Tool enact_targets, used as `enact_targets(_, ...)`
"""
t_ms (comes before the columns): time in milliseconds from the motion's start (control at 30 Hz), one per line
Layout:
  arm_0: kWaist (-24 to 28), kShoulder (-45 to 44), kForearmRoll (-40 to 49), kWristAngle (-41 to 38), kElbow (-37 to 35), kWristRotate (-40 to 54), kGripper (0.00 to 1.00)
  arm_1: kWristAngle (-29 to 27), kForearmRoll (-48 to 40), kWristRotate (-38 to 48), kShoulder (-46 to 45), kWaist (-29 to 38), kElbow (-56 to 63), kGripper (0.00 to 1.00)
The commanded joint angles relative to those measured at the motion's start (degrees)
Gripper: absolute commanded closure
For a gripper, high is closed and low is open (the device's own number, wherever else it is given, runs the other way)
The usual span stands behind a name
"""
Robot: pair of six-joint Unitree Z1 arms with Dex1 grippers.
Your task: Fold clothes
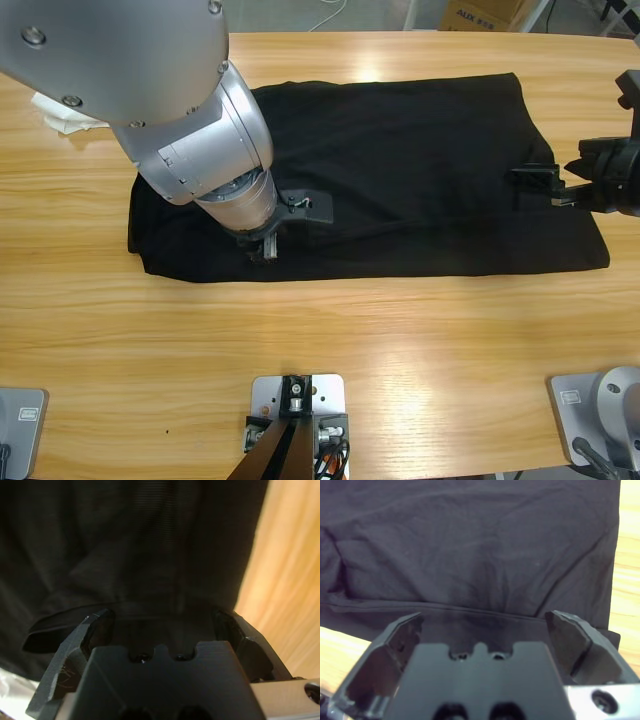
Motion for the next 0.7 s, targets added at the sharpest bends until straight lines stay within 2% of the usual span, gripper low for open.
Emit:
enact_targets(33, -0.47, 4.51, 0.61, 2.17, -1.57, -4.11, 0.258, -0.43, -1.03, -0.11, 2.41, 0.59, 1.41, 0.0)
enact_targets(300, -0.9, 4.79, 0.7, 2.12, -0.43, -4.58, 0.262, -0.6, -1.31, -0.11, 2.85, 0.25, 1.43, 0.0)
enact_targets(567, -1.7, 6.57, 0.66, 2.44, -0.61, -9.22, 0.285, -0.48, -1.39, -0.03, 3.2, -0.1, 1.43, 0.0)
enact_targets(633, -1.7, 6.53, 0.68, 2.61, -0.52, -9.38, 0.477, -0.36, -1.43, 0.1, 3.29, -0.19, 1.43, 0.0)
enact_targets(700, -1.7, 6.3, 0.61, 2.88, -0.64, -9.29, 0.759, -0.25, -1.54, 0.41, 3.45, -0.26, 1.37, 0.0)
